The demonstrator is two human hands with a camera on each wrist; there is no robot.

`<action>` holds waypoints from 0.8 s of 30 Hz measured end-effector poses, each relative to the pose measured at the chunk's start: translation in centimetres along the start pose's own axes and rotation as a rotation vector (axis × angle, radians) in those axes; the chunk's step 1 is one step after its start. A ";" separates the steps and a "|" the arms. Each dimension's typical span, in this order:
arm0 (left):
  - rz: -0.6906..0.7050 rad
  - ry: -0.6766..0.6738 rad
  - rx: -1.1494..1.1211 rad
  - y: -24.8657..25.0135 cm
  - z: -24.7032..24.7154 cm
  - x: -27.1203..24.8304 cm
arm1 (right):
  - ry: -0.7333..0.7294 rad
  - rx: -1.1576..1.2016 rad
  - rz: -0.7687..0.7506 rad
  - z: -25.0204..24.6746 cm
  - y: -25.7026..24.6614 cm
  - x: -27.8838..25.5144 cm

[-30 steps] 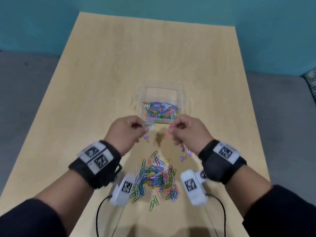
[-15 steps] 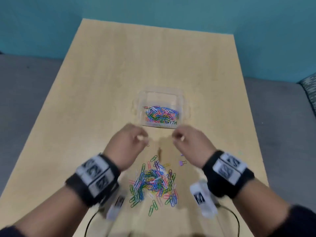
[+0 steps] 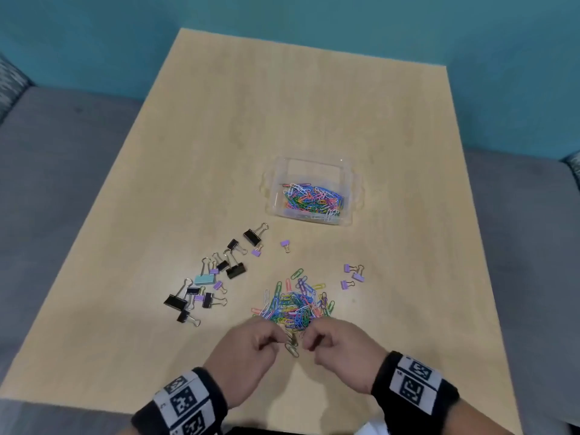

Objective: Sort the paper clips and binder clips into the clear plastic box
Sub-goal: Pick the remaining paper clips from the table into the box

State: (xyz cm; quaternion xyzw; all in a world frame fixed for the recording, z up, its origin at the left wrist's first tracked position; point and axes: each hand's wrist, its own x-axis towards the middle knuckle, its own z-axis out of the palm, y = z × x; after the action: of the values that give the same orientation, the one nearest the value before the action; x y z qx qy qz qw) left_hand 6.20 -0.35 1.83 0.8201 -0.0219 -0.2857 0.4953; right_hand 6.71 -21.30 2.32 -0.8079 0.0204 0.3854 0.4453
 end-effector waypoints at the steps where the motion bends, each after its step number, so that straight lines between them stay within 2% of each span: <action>1: 0.033 0.073 0.069 -0.2 -0.5 -0.1 | 0.068 0.028 0.001 -0.4 0.3 -0.2; 2: 0.054 0.131 0.161 -0.3 -1.0 -0.3 | 0.155 -0.003 -0.005 -0.8 0.9 -0.3; 4: 0.015 0.160 0.318 -0.4 -1.7 -0.5 | 0.265 -0.228 0.022 -1.4 1.8 -0.8; 6: -0.053 0.141 0.388 -0.5 -1.7 -0.2 | 0.260 -0.394 0.042 -1.0 1.7 -0.9; 13: 0.012 0.078 0.649 0.9 1.3 3.6 | 0.310 -0.628 -0.093 1.6 -1.4 2.8; 19: 0.012 0.103 0.675 1.3 0.9 5.0 | 0.305 -0.710 -0.165 1.0 -1.7 3.4; 24: 0.043 0.137 0.665 1.2 0.4 5.0 | 0.312 -0.651 -0.175 0.4 -1.8 3.2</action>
State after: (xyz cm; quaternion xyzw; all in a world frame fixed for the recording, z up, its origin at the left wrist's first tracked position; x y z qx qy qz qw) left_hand 10.49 -2.89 0.38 0.9534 -0.0977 -0.1968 0.2069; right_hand 9.43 -18.93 1.46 -0.9550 -0.1048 0.2042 0.1878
